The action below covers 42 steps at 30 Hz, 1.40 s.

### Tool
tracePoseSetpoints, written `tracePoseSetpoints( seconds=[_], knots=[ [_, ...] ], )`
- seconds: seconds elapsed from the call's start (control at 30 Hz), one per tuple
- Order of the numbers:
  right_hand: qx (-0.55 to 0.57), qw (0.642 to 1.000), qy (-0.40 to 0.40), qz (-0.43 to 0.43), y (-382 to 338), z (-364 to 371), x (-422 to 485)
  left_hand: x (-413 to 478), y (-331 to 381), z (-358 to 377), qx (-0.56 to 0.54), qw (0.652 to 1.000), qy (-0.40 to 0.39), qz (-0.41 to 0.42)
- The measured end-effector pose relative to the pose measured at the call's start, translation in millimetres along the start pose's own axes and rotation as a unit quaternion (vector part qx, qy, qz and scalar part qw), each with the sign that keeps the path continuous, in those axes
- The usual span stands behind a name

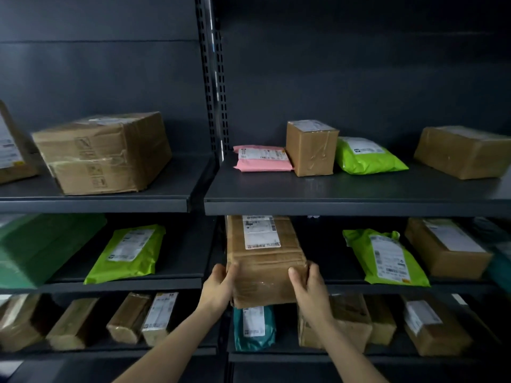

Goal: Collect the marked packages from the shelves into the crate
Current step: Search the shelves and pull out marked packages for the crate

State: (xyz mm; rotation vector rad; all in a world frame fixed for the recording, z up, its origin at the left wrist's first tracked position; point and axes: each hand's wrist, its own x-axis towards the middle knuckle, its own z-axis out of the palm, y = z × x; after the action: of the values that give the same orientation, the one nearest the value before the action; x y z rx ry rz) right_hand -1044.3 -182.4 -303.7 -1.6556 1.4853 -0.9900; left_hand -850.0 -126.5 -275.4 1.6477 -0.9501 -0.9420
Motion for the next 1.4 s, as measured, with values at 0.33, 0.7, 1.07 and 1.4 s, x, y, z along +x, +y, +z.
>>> tracePoseSetpoints(
  seconds=[0.33, 0.7, 1.07, 1.4],
  knots=[
    [-0.068, 0.996, -0.035, 0.034, -18.9, -9.5, -9.5, -7.7, 11.6, -9.1, 0.02, 0.999, -0.028, -0.043],
    [-0.079, 0.991, -0.073, 0.085, -29.5, -1.8, 29.1, 39.2, 26.7, -5.9, 0.067, 0.997, 0.009, -0.025],
    [-0.17, 0.98, -0.049, 0.094, 1.9, -70.0, -4.5, 5.7, -5.1, 17.0, 0.239, 0.963, -0.073, -0.101],
    [-0.251, 0.967, -0.027, 0.033, 24.5, -180.8, -84.4, -99.3, 31.5, 106.5, 0.344, 0.927, -0.145, 0.044]
  ],
)
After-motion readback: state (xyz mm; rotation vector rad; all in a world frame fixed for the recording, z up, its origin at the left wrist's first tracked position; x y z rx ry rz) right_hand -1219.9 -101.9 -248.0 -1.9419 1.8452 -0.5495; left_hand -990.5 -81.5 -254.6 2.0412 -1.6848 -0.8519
